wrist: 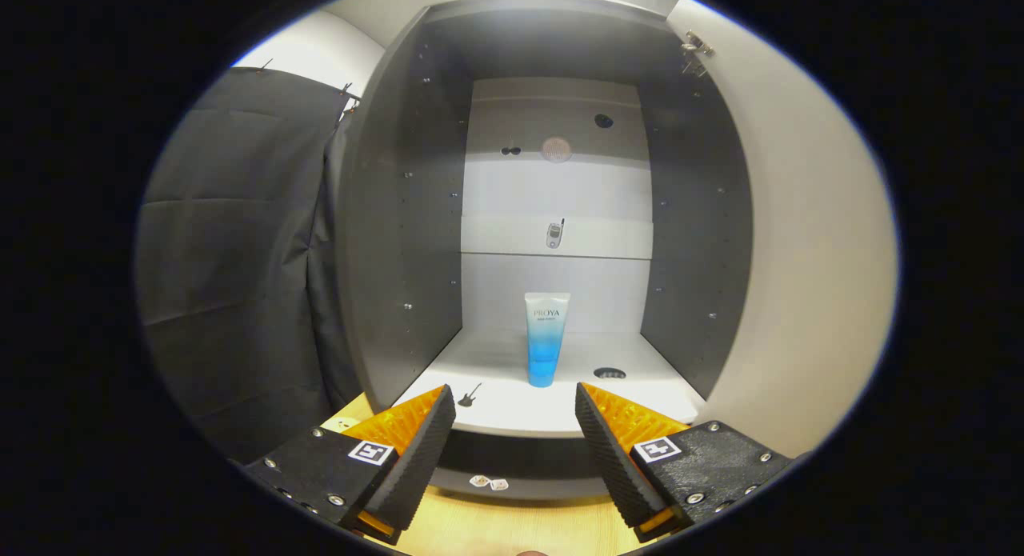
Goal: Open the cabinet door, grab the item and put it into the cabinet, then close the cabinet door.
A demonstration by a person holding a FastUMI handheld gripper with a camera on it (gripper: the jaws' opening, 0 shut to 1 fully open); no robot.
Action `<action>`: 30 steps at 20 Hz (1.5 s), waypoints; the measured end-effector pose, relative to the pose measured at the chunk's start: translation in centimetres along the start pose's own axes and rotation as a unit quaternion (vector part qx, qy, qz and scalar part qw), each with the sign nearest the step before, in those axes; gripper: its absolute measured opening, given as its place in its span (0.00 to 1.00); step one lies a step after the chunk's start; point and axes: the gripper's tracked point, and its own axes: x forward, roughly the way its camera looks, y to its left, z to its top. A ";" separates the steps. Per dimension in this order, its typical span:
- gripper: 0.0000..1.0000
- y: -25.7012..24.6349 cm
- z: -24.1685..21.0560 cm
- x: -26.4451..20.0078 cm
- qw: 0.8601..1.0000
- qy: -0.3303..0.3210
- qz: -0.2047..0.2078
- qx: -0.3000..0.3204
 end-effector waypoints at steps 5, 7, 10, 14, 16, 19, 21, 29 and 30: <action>0.93 -0.1 0.0 -8.0 1.000 -0.008 -0.012 0.009; 0.93 -0.5 -0.3 -11.0 1.000 -0.006 -0.019 0.013; 0.93 -1.2 -0.2 -15.6 1.000 -0.008 -0.022 0.019; 0.93 -1.8 0.4 -20.1 1.000 -0.017 -0.003 0.025; 0.93 -2.6 0.4 -22.0 0.999 -0.018 0.010 0.025; 0.93 -3.8 0.5 -25.1 0.998 -0.013 0.041 0.036; 0.93 -5.8 0.8 -27.1 0.998 -0.019 0.049 0.033; 0.93 -16.0 2.0 -32.3 0.994 -0.012 0.029 0.109; 0.93 -17.6 1.9 -33.0 0.994 -0.016 0.014 0.105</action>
